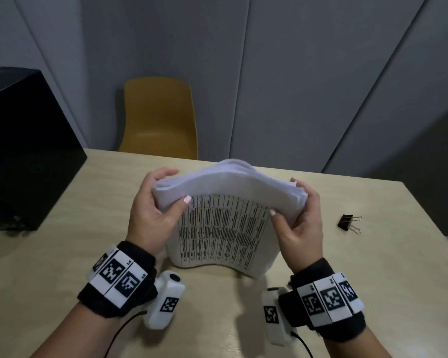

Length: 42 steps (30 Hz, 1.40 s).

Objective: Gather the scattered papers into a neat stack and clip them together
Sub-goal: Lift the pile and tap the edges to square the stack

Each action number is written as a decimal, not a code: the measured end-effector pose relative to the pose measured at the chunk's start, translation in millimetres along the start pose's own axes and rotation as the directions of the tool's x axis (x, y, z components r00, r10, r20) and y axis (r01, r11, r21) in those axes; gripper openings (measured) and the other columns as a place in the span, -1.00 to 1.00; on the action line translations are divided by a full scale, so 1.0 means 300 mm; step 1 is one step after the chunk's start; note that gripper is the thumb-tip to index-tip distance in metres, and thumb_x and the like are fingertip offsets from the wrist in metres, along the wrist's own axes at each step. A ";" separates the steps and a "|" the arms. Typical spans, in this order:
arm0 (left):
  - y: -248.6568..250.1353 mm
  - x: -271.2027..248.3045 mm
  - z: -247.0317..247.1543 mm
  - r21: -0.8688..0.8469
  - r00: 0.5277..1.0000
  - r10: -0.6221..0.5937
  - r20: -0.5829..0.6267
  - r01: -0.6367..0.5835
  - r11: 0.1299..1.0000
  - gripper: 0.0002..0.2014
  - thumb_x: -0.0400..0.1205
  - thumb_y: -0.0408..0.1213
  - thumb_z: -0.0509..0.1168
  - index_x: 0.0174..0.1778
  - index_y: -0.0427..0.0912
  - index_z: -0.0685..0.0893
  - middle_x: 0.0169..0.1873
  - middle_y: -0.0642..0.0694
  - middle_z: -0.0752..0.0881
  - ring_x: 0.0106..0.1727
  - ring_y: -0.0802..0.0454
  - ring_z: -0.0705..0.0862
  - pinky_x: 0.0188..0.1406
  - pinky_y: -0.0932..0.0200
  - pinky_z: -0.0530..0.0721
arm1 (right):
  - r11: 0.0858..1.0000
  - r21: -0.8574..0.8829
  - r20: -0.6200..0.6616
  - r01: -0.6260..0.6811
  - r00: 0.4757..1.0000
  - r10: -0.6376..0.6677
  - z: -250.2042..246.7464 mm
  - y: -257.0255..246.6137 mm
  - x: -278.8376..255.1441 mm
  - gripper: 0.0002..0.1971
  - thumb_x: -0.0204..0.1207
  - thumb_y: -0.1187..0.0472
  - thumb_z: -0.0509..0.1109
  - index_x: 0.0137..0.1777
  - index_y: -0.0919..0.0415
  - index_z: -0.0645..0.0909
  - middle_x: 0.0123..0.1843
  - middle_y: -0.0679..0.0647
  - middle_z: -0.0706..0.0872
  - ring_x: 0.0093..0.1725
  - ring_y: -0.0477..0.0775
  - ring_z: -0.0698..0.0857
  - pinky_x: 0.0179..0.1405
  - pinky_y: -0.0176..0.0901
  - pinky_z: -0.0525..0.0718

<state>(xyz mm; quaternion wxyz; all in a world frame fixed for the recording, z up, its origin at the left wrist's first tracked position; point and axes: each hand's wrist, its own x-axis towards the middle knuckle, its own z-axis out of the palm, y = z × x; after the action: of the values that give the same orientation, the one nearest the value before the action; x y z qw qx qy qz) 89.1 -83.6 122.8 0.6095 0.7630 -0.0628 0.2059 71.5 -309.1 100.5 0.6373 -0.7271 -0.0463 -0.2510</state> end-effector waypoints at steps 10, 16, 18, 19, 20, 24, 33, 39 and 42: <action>-0.023 -0.031 0.008 0.266 0.935 0.348 -0.067 -0.320 0.909 -0.42 0.49 -0.40 0.29 0.44 -0.01 0.37 0.26 -0.23 0.51 0.31 0.20 0.46 0.33 0.49 0.39 | 0.869 -0.381 0.081 0.315 0.948 -0.309 0.033 -0.049 -0.026 -0.38 0.34 0.24 0.33 0.46 0.07 0.38 0.40 0.27 0.33 0.35 0.05 0.42 0.38 -0.52 0.28; -0.038 -0.033 -0.008 0.345 0.932 0.361 -0.024 -0.331 0.878 -0.55 0.49 -0.32 0.26 0.35 -0.14 0.54 0.18 -0.17 0.52 0.28 0.43 0.39 0.30 0.58 0.34 | 0.879 -0.387 0.023 0.280 0.956 -0.294 0.023 -0.042 -0.025 -0.43 0.34 0.19 0.30 0.41 0.16 0.44 0.32 0.29 0.41 0.34 -0.17 0.40 0.34 -0.58 0.25; -0.029 -0.039 0.000 0.384 0.911 0.411 0.018 -0.386 0.839 -0.53 0.50 -0.41 0.25 0.37 -0.16 0.50 0.17 -0.10 0.49 0.27 0.47 0.37 0.31 0.57 0.32 | 0.854 -0.418 0.030 0.310 0.944 -0.329 0.031 -0.051 -0.031 -0.46 0.35 0.22 0.32 0.39 0.19 0.47 0.31 0.27 0.41 0.29 -0.06 0.43 0.34 -0.55 0.28; -0.027 -0.040 0.002 0.388 0.904 0.426 0.028 -0.403 0.829 -0.53 0.51 -0.44 0.24 0.38 -0.16 0.49 0.16 -0.09 0.50 0.27 0.46 0.39 0.31 0.54 0.35 | 0.850 -0.419 0.027 0.318 0.941 -0.338 0.035 -0.055 -0.030 -0.50 0.36 0.22 0.33 0.35 0.19 0.52 0.30 0.27 0.42 0.27 -0.06 0.44 0.33 -0.53 0.31; -0.028 -0.039 0.002 0.368 0.909 0.417 0.016 -0.394 0.843 -0.52 0.52 -0.46 0.24 0.39 -0.13 0.49 0.16 -0.09 0.53 0.26 0.41 0.44 0.31 0.49 0.40 | 0.855 -0.411 0.014 0.315 0.940 -0.340 0.035 -0.054 -0.026 -0.54 0.36 0.23 0.33 0.31 0.17 0.56 0.29 0.27 0.44 0.27 -0.05 0.46 0.33 -0.49 0.36; -0.032 -0.028 -0.022 0.001 0.987 0.119 -0.110 -0.120 0.993 -0.26 0.47 -0.57 0.38 0.44 0.16 0.30 0.07 -0.07 0.65 0.12 0.19 0.67 0.09 0.40 0.61 | 0.947 -0.230 -0.038 0.225 0.970 -0.240 0.004 -0.043 -0.003 -0.30 0.36 0.37 0.39 0.51 0.06 0.30 0.17 0.12 0.60 0.19 -0.02 0.60 0.23 -0.28 0.54; -0.056 -0.033 0.028 -0.054 0.981 -0.185 0.065 0.189 0.981 -0.69 0.51 -0.40 0.41 -0.13 0.20 0.60 -0.29 0.26 0.74 -0.21 0.54 0.67 -0.29 0.56 0.57 | 0.994 0.013 0.164 -0.109 0.981 0.105 0.011 0.023 -0.001 -0.68 0.26 0.31 0.41 -0.22 -0.20 0.75 -0.26 -0.40 0.77 -0.21 -0.40 0.70 -0.22 -0.46 0.63; -0.033 -0.014 -0.003 -0.098 0.990 -0.126 0.068 0.132 0.986 -0.44 0.34 -0.55 0.51 0.22 -0.10 0.56 0.00 0.13 0.65 -0.08 0.44 0.67 -0.22 0.57 0.60 | 0.988 0.112 0.106 -0.104 0.990 0.092 -0.017 0.021 -0.002 -0.52 0.27 0.46 0.56 0.13 0.07 0.57 -0.04 -0.16 0.75 -0.06 -0.31 0.70 -0.12 -0.43 0.64; -0.047 -0.026 -0.005 -0.133 0.978 -0.189 0.083 0.199 0.971 -0.57 0.35 -0.56 0.49 0.08 -0.11 0.66 -0.12 0.13 0.77 -0.12 0.44 0.69 -0.11 0.36 0.72 | 0.977 0.114 0.108 -0.181 0.980 0.168 -0.010 0.030 -0.009 -0.54 0.31 0.55 0.48 0.04 0.02 0.56 -0.14 -0.13 0.78 -0.13 -0.32 0.72 -0.16 -0.41 0.67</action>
<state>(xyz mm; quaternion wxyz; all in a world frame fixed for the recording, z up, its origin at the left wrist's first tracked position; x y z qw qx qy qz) 86.5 -79.8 107.2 0.6765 0.7272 -0.0234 0.1137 71.8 -313.1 91.5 0.6975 -0.6991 -0.0288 -0.1547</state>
